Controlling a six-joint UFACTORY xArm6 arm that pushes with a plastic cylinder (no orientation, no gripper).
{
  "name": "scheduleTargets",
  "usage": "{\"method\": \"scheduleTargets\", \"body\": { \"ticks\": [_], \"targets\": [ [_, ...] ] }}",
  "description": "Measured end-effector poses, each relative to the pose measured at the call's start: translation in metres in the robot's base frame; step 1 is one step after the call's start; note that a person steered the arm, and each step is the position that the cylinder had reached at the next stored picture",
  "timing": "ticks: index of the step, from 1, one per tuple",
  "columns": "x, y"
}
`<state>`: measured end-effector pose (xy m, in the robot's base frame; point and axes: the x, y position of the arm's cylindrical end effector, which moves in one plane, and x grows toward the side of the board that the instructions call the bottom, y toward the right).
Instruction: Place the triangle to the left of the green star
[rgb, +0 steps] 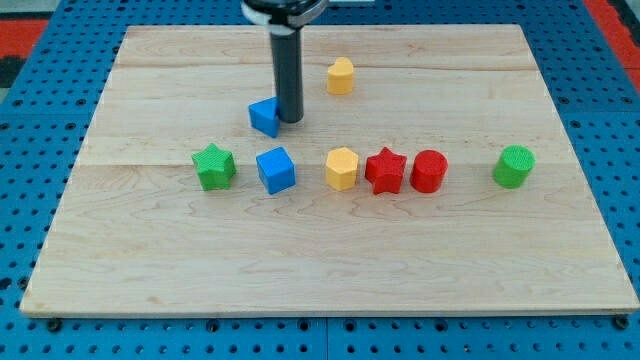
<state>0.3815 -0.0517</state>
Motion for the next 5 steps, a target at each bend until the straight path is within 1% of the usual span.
{"method": "scheduleTargets", "body": {
  "ticks": [1, 2, 3, 4, 5],
  "targets": [
    [0.003, -0.034],
    [-0.025, -0.049],
    [-0.026, -0.085],
    [-0.04, -0.114],
    [-0.044, -0.145]
  ]
}}
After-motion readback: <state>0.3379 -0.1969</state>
